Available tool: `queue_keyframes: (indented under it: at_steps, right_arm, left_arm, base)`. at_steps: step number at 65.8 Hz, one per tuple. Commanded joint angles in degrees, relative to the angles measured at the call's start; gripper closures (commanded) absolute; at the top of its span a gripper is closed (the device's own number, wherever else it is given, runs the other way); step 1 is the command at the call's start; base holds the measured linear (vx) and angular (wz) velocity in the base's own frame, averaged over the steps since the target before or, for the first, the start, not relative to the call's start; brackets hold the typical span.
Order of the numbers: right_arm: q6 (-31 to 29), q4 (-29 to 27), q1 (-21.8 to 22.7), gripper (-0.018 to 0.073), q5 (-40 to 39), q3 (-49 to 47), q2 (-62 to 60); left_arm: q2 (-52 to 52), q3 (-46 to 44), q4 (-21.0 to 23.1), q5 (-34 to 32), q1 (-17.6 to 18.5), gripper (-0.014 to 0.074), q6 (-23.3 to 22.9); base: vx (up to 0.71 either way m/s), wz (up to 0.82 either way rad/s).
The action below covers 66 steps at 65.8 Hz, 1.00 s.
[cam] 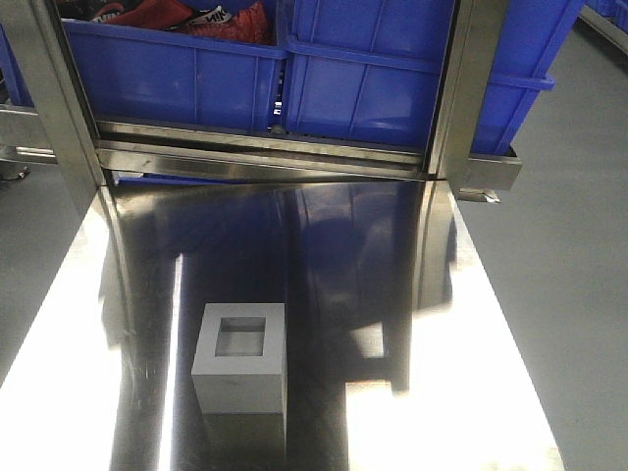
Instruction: Sort gray base to blue bin
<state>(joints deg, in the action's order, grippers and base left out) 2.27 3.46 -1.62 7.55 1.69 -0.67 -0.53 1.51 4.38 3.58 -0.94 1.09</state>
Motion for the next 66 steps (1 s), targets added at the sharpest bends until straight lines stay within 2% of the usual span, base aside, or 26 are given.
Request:
queue_keyframes:
  at_steps: [1, 66]
  right_arm:
    - [-0.4, 0.4, 0.2, 0.0568, -4.3, 0.9, -0.7]
    - [-0.4, 0.4, 0.2, 0.0568, -4.3, 0.9, -0.7]
  left_arm:
    - [-0.9, 1.7, 0.4, -4.3, 0.0, 0.0602, -0.1]
    - [-0.9, 1.7, 0.4, -4.3, 0.0, 0.0602, -0.1]
  base:
    - [0.00, 0.00]
    - [0.00, 0.00]
